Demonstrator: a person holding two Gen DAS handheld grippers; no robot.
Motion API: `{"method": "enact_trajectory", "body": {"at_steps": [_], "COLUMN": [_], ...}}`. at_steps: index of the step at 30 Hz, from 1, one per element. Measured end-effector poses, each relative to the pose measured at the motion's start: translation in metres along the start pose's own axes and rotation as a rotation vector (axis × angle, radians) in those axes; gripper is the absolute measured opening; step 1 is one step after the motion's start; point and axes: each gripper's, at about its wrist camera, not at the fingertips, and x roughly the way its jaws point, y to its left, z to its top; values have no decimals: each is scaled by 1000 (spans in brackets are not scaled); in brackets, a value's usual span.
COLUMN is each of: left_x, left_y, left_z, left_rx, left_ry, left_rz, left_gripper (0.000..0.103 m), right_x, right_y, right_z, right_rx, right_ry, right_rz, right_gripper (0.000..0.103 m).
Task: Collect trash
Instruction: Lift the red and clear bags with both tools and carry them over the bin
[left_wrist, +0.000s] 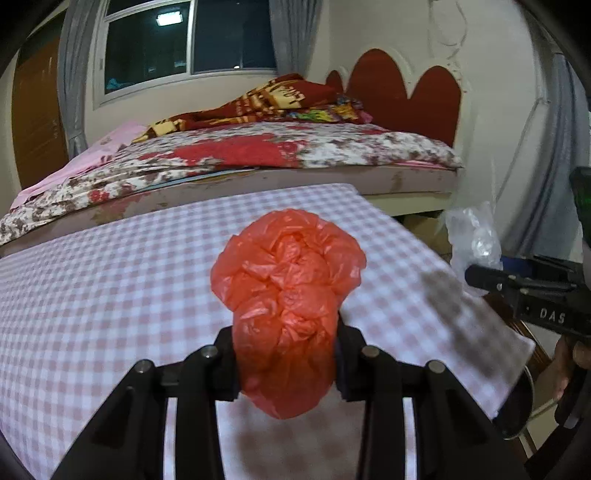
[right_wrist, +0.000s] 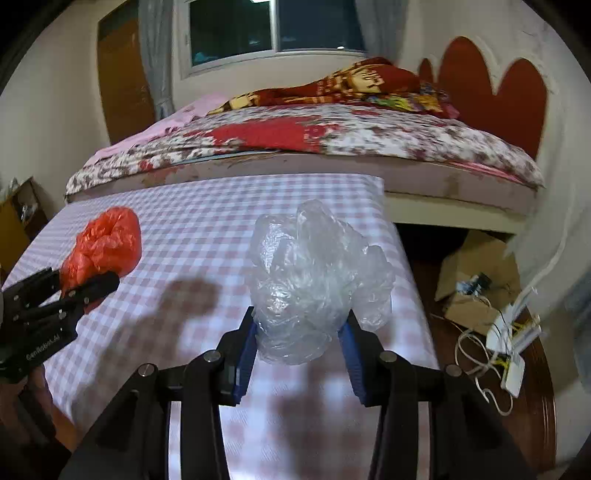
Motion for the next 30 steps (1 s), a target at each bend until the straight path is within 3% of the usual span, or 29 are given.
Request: {"method": "enact_trajectory", "body": {"at_steps": [16, 30], "left_x": [-28, -17], "left_y": [-107, -189], "left_z": [-22, -33], "left_rx": [93, 193], "left_ry": [-6, 28], "left_rz": [-136, -264], "left_gripper": [38, 38], "right_x": [-90, -113], "right_y": [-96, -151], "right_z": [-65, -112], "right_rx": [146, 202], "right_ry": [-66, -37], "right_rz": [-105, -209], "right_gripper": [45, 45]}}
